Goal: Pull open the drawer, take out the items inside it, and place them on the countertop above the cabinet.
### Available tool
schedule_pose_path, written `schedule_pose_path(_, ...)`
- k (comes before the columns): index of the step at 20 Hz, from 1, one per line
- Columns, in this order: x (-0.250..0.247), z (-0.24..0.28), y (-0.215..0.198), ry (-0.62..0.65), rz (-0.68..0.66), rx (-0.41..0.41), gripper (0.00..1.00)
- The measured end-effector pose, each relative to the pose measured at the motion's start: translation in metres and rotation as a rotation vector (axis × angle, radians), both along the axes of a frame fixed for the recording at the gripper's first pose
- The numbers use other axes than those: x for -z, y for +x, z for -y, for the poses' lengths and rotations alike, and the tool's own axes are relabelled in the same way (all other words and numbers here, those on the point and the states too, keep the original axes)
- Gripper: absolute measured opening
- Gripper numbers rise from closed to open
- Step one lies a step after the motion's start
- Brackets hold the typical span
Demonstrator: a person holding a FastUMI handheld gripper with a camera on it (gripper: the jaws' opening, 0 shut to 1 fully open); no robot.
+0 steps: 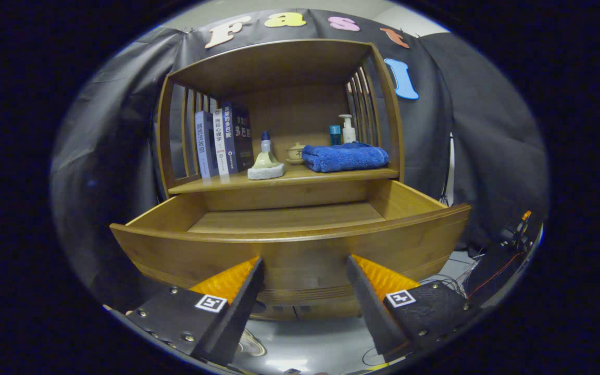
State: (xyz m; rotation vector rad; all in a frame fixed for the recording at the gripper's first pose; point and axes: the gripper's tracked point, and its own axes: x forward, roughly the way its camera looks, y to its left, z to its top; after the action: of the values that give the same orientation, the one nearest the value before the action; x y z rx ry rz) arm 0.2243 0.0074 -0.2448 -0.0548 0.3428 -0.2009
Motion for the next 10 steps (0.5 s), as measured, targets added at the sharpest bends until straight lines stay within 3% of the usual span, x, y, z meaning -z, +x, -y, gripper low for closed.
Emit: schedule_pose_path(10, -0.008, 0.003, 0.044, -0.133, 0.09, -0.01, 0.95)
